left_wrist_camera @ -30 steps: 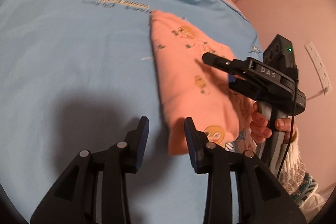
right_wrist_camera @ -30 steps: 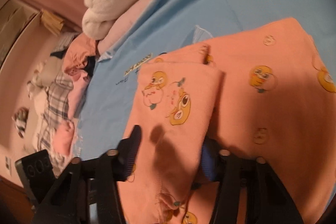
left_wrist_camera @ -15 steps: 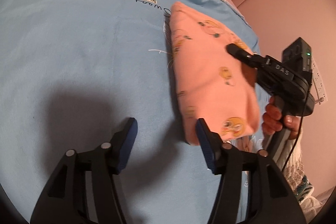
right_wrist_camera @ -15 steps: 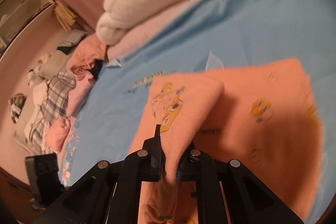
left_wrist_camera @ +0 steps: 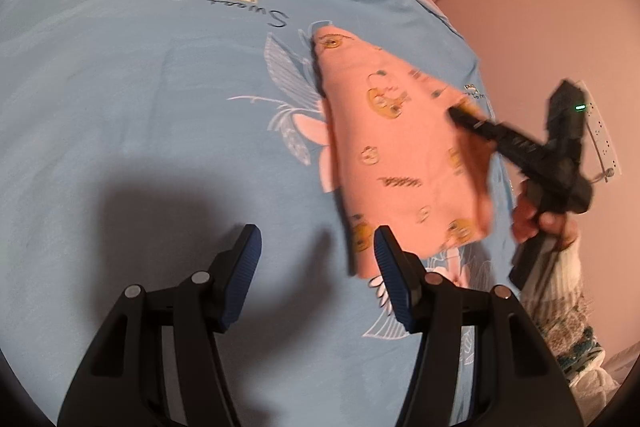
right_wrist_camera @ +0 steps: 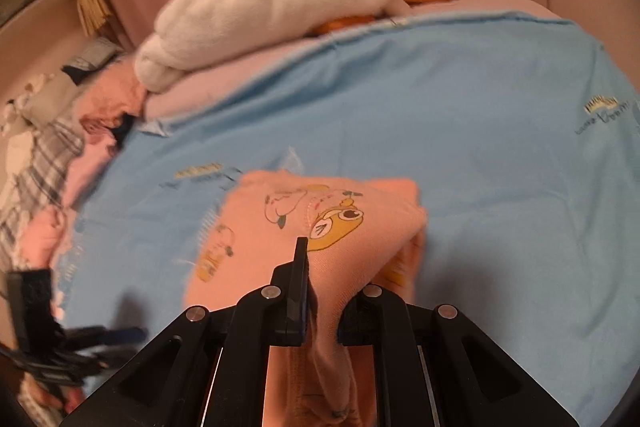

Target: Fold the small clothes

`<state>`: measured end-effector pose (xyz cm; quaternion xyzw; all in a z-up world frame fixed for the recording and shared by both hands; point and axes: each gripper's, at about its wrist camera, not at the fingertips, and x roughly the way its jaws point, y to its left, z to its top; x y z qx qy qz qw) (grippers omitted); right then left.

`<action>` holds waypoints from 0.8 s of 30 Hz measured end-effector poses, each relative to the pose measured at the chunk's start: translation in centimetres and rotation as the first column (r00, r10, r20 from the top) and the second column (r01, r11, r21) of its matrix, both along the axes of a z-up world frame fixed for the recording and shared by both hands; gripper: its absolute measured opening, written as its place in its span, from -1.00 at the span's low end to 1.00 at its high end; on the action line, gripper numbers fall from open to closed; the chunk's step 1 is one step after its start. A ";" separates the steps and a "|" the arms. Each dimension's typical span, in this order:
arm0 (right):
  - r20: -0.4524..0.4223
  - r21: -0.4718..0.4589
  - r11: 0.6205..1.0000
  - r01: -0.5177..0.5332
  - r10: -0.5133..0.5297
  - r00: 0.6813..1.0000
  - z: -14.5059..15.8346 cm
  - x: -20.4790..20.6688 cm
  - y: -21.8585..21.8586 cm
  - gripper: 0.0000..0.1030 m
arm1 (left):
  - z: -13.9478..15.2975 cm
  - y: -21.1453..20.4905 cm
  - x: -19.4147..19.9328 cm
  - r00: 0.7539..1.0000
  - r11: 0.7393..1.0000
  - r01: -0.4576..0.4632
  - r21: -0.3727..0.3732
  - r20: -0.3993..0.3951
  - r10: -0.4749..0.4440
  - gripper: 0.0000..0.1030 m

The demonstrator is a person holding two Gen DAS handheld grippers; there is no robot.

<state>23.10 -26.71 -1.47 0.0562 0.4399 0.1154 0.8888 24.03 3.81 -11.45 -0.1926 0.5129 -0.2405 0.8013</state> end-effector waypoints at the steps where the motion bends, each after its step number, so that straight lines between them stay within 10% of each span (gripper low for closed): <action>1: -0.032 -0.006 1.000 0.008 -0.008 0.999 -1.1 0.2 -0.2 -0.78 | 0.1 -0.3 0.0 1.000 1.000 0.006 0.003 0.005 -0.006 0.13; 24: -0.075 0.108 0.994 0.036 -0.028 0.997 -3.7 0.7 -2.1 -0.78 | 3.1 -7.7 1.2 0.976 0.977 0.081 0.199 0.183 -0.119 0.10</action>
